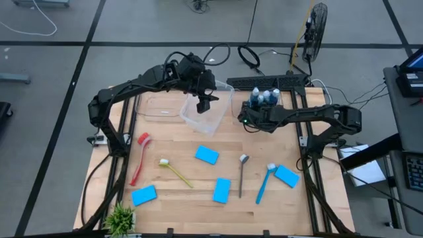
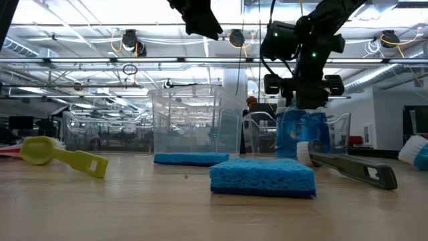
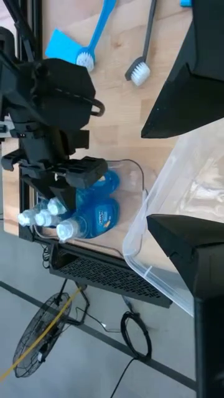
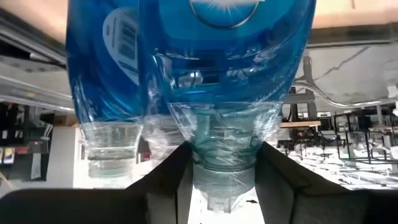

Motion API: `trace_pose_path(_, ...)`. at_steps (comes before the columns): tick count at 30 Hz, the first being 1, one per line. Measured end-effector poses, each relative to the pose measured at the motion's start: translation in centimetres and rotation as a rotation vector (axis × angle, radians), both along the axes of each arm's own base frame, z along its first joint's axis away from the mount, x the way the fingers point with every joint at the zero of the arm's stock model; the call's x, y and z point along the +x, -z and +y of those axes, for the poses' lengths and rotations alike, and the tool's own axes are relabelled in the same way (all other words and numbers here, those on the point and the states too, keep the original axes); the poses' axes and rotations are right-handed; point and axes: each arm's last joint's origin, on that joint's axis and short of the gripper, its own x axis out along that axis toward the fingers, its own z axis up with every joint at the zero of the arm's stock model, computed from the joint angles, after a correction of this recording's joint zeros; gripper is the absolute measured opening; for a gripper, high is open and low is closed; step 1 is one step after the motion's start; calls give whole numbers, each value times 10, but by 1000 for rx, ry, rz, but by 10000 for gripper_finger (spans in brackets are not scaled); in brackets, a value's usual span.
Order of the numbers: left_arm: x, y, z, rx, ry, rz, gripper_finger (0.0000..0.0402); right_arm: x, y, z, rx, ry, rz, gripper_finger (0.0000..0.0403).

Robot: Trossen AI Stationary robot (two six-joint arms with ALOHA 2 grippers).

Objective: Pick & Place Kitchen Sink Supplies
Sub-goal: Put the blue dish soap into the right transparent bin, then put the blue sponge into the left transparent bin

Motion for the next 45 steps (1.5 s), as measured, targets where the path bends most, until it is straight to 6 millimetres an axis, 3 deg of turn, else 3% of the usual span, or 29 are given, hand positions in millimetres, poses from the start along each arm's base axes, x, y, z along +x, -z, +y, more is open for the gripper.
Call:
trace_pose_path(19,0,0,0,4,2,1,212,6,-3,-1,-8,67,-217,162)
trace_pose_path(45,0,0,1,15,-1,2,212,26,-66,-6,-67,63,-468,164)
